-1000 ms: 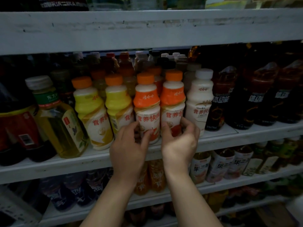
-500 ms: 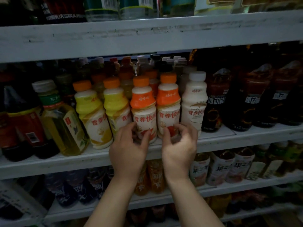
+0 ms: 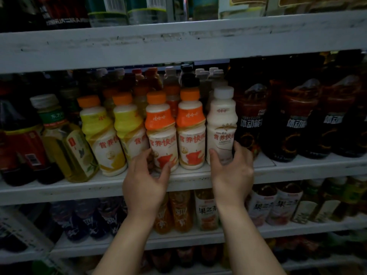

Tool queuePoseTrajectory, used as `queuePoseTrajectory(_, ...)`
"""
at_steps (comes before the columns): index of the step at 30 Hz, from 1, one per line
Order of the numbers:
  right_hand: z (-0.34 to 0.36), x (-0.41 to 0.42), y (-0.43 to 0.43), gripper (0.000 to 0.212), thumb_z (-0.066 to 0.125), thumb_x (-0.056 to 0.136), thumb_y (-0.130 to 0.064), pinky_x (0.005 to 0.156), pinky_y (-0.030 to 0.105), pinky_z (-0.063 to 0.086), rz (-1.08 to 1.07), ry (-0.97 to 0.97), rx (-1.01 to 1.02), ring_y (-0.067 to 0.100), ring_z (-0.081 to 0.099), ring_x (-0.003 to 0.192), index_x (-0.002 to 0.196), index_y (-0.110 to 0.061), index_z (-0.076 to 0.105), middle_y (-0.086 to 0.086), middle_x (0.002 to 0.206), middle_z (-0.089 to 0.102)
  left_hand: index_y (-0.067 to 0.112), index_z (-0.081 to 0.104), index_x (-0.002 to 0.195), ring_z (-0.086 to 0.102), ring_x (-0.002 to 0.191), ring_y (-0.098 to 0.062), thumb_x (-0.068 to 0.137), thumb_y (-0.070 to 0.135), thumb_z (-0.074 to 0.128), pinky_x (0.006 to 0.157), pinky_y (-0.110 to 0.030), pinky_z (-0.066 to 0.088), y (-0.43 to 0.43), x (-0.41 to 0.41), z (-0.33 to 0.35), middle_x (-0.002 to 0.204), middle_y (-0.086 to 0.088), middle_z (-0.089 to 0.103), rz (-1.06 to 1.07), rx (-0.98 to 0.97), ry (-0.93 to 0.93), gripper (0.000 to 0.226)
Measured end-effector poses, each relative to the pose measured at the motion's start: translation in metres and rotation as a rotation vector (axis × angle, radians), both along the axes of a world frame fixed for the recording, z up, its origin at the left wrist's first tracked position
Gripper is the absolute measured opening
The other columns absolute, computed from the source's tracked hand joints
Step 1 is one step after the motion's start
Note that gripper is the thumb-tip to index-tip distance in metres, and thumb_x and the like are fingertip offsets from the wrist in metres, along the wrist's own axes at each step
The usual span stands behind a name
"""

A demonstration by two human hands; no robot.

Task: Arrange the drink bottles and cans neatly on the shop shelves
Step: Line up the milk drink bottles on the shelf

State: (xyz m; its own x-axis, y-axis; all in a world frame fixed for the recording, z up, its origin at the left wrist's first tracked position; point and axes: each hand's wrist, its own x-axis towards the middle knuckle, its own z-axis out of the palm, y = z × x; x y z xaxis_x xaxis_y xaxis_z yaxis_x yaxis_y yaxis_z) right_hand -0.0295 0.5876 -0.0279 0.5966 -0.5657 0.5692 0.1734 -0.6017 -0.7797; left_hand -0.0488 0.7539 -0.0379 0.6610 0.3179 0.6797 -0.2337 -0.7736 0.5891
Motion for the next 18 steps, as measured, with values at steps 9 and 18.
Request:
queuePoseTrajectory(9,-0.006,-0.006,-0.005,0.048,0.076,0.075,-0.039,0.071,0.019,0.039,0.043,-0.070,0.031,0.017,0.055,0.095,0.108,-0.010,0.059,0.006,0.108,0.056,0.016,0.059,0.123,0.049,0.100,0.000,0.082,0.045,0.070,0.081,-0.011,0.036,-0.010,-0.008,0.001,0.108,0.009,0.058,0.032,-0.025,-0.028,0.051)
queuePoseTrajectory(18,-0.021,-0.032,0.047,0.007,0.065,0.082,-0.015,0.068,0.009,0.039,0.494,-0.290,-0.179,0.011,0.055,0.072,0.083,-0.008,0.065,0.001,0.081,0.060,0.013,0.066,0.108,0.057,0.087,-0.007,0.084,0.036,0.068,0.079,-0.003,0.033,0.040,-0.048,-0.002,0.097,0.008,0.061,0.352,-0.107,-0.040,0.033)
